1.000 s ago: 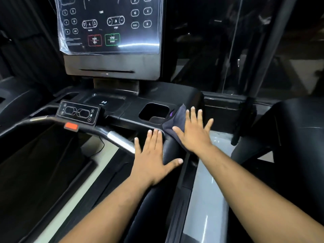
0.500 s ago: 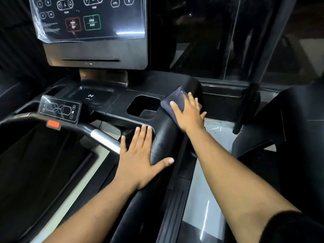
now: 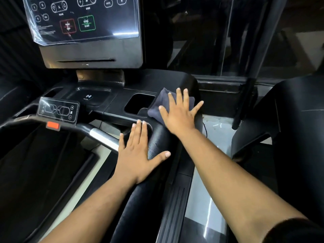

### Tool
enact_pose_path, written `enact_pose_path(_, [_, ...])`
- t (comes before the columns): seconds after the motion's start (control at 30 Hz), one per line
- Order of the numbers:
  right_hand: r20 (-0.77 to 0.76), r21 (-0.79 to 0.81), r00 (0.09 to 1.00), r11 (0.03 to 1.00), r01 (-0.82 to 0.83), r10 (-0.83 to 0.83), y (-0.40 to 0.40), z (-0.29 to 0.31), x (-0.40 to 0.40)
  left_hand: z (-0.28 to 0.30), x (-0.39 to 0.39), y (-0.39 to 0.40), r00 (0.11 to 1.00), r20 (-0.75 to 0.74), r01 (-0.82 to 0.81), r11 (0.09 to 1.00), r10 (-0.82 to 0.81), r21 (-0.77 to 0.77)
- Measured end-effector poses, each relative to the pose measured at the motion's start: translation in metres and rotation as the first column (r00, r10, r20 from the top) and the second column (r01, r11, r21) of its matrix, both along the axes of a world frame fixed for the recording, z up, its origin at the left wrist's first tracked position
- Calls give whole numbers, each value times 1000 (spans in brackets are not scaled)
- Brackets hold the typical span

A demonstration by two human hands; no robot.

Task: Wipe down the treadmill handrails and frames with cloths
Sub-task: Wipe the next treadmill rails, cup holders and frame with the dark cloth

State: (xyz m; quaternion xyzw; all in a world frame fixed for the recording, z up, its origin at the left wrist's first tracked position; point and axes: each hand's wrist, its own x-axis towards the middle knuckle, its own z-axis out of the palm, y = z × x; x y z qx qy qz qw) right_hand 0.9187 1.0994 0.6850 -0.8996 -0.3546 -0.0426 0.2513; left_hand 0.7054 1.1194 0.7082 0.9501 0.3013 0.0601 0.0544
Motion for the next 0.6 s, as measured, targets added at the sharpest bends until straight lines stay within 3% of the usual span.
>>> enact_pose_path(0.17, [126,-45,985,993,-113,118,-20,-21,-58,-1,-3,1,999,51,12,1000,-11,-26])
enact_pose_path(0.27, [-61,114,955,953,-282,290,-24,-19,-40,-2,-2,2,998,59,10,999,-8,-36])
enact_pose_path(0.43, [-236,193,963,978,-85,130,-5,4,3,1,-3,1,999,52,9,999,-6,-47])
enact_pose_path(0.6, [24,307,965,917,-255,261,-31,-32,-64,0,-3,2,997,74,9,999,-6,-44])
